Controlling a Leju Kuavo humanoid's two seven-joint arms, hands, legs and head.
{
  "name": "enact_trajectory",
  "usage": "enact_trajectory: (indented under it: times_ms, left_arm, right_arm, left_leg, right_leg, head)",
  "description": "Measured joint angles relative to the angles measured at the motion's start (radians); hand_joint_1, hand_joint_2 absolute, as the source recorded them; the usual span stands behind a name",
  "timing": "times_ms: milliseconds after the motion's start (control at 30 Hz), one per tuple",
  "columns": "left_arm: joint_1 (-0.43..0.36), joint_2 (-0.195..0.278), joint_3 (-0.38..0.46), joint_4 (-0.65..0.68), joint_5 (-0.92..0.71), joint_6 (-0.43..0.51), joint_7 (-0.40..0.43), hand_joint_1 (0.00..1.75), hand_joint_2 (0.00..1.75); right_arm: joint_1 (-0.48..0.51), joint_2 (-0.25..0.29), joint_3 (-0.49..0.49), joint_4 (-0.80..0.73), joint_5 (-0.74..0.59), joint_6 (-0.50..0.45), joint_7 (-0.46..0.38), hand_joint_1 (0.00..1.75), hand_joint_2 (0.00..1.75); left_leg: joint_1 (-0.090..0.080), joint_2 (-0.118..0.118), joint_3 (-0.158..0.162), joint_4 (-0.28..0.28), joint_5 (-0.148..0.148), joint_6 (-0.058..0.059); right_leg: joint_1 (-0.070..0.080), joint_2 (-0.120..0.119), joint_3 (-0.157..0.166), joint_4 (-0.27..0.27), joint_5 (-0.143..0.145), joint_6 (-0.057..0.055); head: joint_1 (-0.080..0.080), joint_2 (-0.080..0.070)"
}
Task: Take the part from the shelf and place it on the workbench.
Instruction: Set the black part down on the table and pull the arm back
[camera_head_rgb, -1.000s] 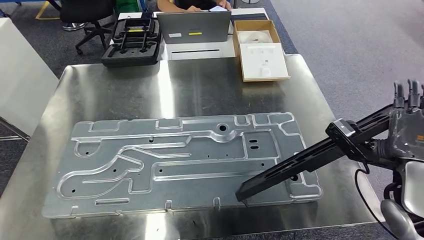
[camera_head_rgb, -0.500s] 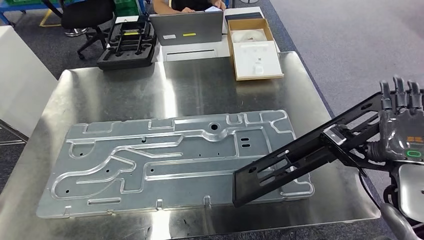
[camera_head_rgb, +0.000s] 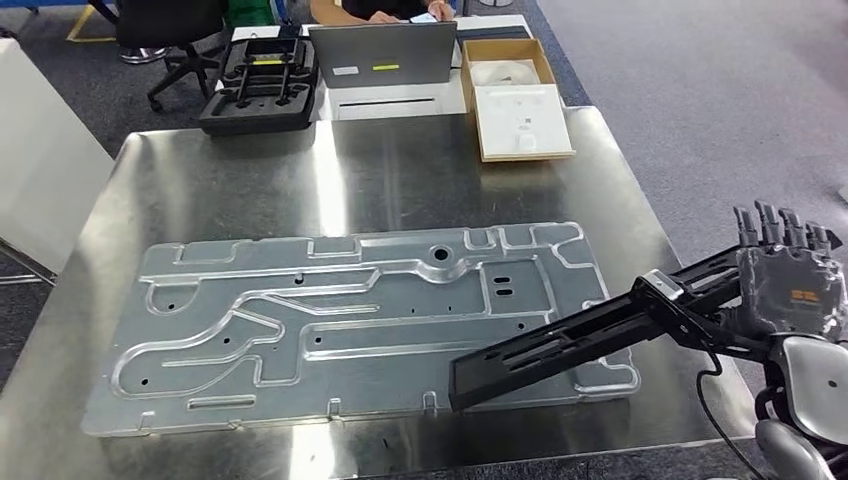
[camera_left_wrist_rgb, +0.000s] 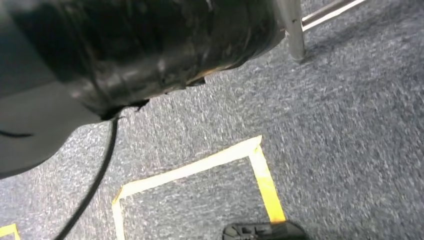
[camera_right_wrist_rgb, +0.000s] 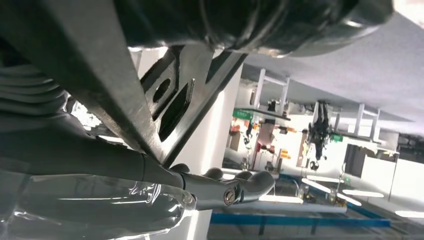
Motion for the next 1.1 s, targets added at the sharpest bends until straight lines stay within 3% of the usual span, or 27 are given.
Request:
enact_trajectory:
  times_ms: [67, 100, 133, 167, 233, 300, 400, 467, 567, 633, 700, 767, 833, 967, 1033, 1100]
  left_arm:
    - [0.000, 0.000, 0.000, -0.002, 0.002, 0.000, 0.003, 0.00, 0.00]
    - [0.000, 0.000, 0.000, -0.002, 0.002, 0.000, 0.005, 0.00, 0.00]
    - [0.001, 0.000, 0.000, -0.002, 0.003, 0.000, 0.006, 0.00, 0.00]
    - [0.001, 0.000, 0.000, -0.002, 0.003, 0.000, 0.007, 0.00, 0.00]
    - [0.001, 0.000, 0.000, -0.004, 0.003, 0.000, 0.008, 0.00, 0.00]
    - [0.000, 0.000, 0.000, -0.005, 0.003, 0.000, 0.008, 0.00, 0.00]
    - [0.000, 0.000, 0.000, -0.008, 0.003, 0.001, 0.008, 0.00, 0.00]
    - [0.001, 0.000, 0.000, -0.010, 0.003, 0.002, 0.008, 0.00, 0.00]
    - [0.001, 0.000, 0.000, -0.012, 0.001, 0.002, 0.008, 0.00, 0.00]
    - [0.003, -0.001, 0.000, -0.014, 0.000, 0.002, 0.008, 0.00, 0.00]
    - [0.003, -0.001, 0.000, -0.016, 0.000, 0.002, 0.008, 0.00, 0.00]
    - [0.002, -0.001, 0.000, -0.016, 0.001, 0.002, 0.008, 0.00, 0.00]
    - [0.001, 0.000, 0.000, -0.016, 0.001, 0.002, 0.008, 0.00, 0.00]
    - [0.002, 0.000, 0.000, -0.017, 0.001, 0.001, 0.009, 0.00, 0.00]
    - [0.001, 0.000, 0.000, -0.018, 0.002, 0.000, 0.009, 0.00, 0.00]
    - [0.000, 0.000, 0.000, -0.018, 0.004, 0.000, 0.009, 0.00, 0.00]
  right_arm:
    - [0.009, 0.028, -0.008, 0.014, -0.016, -0.011, 0.000, 0.00, 0.00]
    - [0.016, 0.044, -0.013, 0.021, -0.021, -0.020, 0.000, 0.00, 0.00]
    - [0.022, 0.058, -0.016, 0.028, -0.024, -0.028, 0.000, 0.00, 0.00]
    - [0.026, 0.070, -0.020, 0.034, -0.026, -0.036, 0.000, 0.00, 0.00]
    - [0.029, 0.087, -0.027, 0.041, -0.028, -0.045, 0.000, 0.00, 0.00]
    - [0.031, 0.104, -0.034, 0.048, -0.030, -0.050, 0.000, 0.00, 0.00]
    - [0.037, 0.130, -0.044, 0.058, -0.033, -0.071, 0.000, 0.00, 0.00]
    - [0.039, 0.146, -0.057, 0.063, -0.022, -0.095, 0.000, 0.00, 0.00]
    - [0.040, 0.171, -0.075, 0.069, 0.013, -0.129, 0.000, 0.00, 0.00]
    - [0.043, 0.193, -0.086, 0.075, 0.019, -0.143, 0.000, 0.00, 0.00]
    - [0.046, 0.210, -0.095, 0.081, 0.015, -0.152, 0.000, 0.00, 0.00]
    - [0.047, 0.220, -0.104, 0.084, 0.013, -0.160, 0.000, 0.00, 0.00]
    - [0.047, 0.229, -0.112, 0.086, 0.014, -0.166, 0.000, 0.00, 0.00]
    - [0.049, 0.239, -0.119, 0.090, 0.027, -0.167, 0.000, 0.00, 0.00]
    - [0.050, 0.240, -0.126, 0.090, 0.033, -0.166, 0.000, 0.00, 0.00]
    - [0.051, 0.243, -0.131, 0.090, 0.038, -0.163, 0.000, 0.00, 0.00]
  left_leg:
    - [-0.002, 0.000, 0.000, 0.000, 0.000, 0.004]
    - [-0.003, 0.000, 0.000, 0.001, -0.001, 0.005]
    - [-0.003, 0.000, 0.000, 0.003, -0.003, 0.005]
    - [-0.003, -0.001, 0.000, 0.008, -0.007, 0.004]
    - [-0.003, -0.003, -0.002, 0.022, -0.018, -0.002]
    - [-0.005, -0.005, -0.009, 0.039, -0.028, -0.013]
    - [-0.006, -0.005, -0.018, 0.045, -0.033, -0.024]
    - [-0.003, -0.004, -0.033, 0.078, -0.056, -0.033]
    - [0.001, -0.004, -0.113, 0.245, -0.134, -0.045]
    - [0.003, -0.004, -0.153, 0.316, -0.145, -0.046]
    - [0.003, -0.004, -0.129, 0.251, -0.091, -0.040]
    - [0.001, -0.004, -0.071, 0.120, -0.032, -0.032]
    - [-0.004, -0.004, -0.041, 0.052, -0.016, -0.027]
    - [-0.005, -0.004, -0.031, 0.030, -0.007, -0.011]
    - [-0.002, -0.003, -0.024, 0.019, -0.001, -0.002]
    - [-0.005, -0.003, -0.023, 0.019, -0.002, 0.002]
  right_leg:
    - [-0.002, 0.000, -0.061, 0.128, -0.056, 0.004]
    - [-0.004, 0.000, -0.083, 0.172, -0.066, 0.006]
    - [-0.006, -0.001, -0.091, 0.183, -0.057, 0.008]
    - [-0.008, -0.001, -0.081, 0.155, -0.031, 0.010]
    - [-0.013, -0.001, -0.026, 0.033, 0.030, 0.013]
    - [-0.012, 0.001, 0.009, -0.045, 0.052, 0.008]
    - [-0.008, 0.002, 0.008, -0.053, 0.050, -0.008]
    - [-0.009, 0.001, 0.010, -0.056, 0.051, -0.019]
    - [-0.008, -0.001, 0.011, -0.058, 0.051, -0.028]
    - [-0.005, -0.001, 0.011, -0.058, 0.050, -0.030]
    - [-0.003, 0.000, 0.013, -0.058, 0.049, -0.030]
    - [-0.002, 0.002, 0.013, -0.057, 0.049, -0.028]
    - [-0.001, 0.002, 0.011, -0.059, 0.050, -0.022]
    - [-0.004, 0.001, 0.008, -0.052, 0.043, -0.001]
    - [-0.004, 0.000, -0.028, 0.028, -0.005, 0.003]
    - [-0.004, 0.000, -0.091, 0.158, -0.063, 0.005]
  head:
    - [0.003, 0.000]
    - [0.003, 0.000]
    - [0.003, 0.000]
    - [0.003, 0.000]
    - [0.003, 0.000]
    - [0.003, 0.000]
    - [0.002, 0.000]
    - [0.001, 0.000]
    - [-0.001, 0.000]
    - [-0.001, 0.000]
    - [-0.001, 0.000]
    - [-0.001, 0.000]
    - [0.000, 0.000]
    - [0.000, 0.000]
    - [0.002, 0.000]
    - [0.003, 0.000]
